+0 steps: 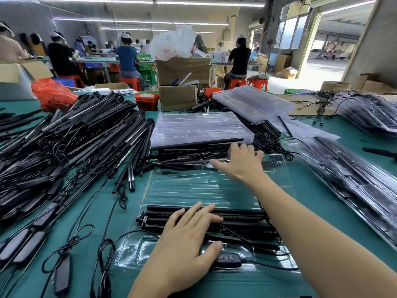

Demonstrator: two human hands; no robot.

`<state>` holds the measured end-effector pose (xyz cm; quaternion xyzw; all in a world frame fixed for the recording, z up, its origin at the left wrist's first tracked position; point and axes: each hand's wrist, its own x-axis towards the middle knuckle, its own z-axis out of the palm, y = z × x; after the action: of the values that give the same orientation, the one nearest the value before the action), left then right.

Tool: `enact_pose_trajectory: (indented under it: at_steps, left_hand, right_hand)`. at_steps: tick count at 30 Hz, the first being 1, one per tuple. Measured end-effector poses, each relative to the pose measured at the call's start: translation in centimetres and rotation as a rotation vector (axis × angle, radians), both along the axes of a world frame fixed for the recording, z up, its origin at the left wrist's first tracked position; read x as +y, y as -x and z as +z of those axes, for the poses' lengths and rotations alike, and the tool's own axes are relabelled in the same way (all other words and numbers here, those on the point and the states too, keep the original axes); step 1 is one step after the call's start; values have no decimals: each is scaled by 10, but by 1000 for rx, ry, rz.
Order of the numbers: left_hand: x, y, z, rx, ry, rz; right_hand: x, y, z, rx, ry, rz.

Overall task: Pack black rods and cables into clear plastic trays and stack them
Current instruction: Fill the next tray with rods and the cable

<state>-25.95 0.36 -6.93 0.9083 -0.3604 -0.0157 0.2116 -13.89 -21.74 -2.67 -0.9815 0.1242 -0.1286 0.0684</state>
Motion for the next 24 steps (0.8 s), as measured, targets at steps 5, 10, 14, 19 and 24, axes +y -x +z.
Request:
enact_pose_trajectory:
  at_steps: [5,10,14,19,24]
  left_hand:
    - [1,0,-1,15,1,-2]
    - [0,0,-1,4,1,-4]
    - [0,0,0,-9,-1,-5]
    - [0,-1,-2,-48,-28,1]
    - [1,-2,-4,-79,-80,-4]
  right_hand:
    - [12,-7,12,68,84,35]
    - [34,-8,9,46,29,110]
    - [60,-9,2,24,74,241]
    - [92,-7,-9,32,69,337]
    - [115,-7,-10,85,-44,392]
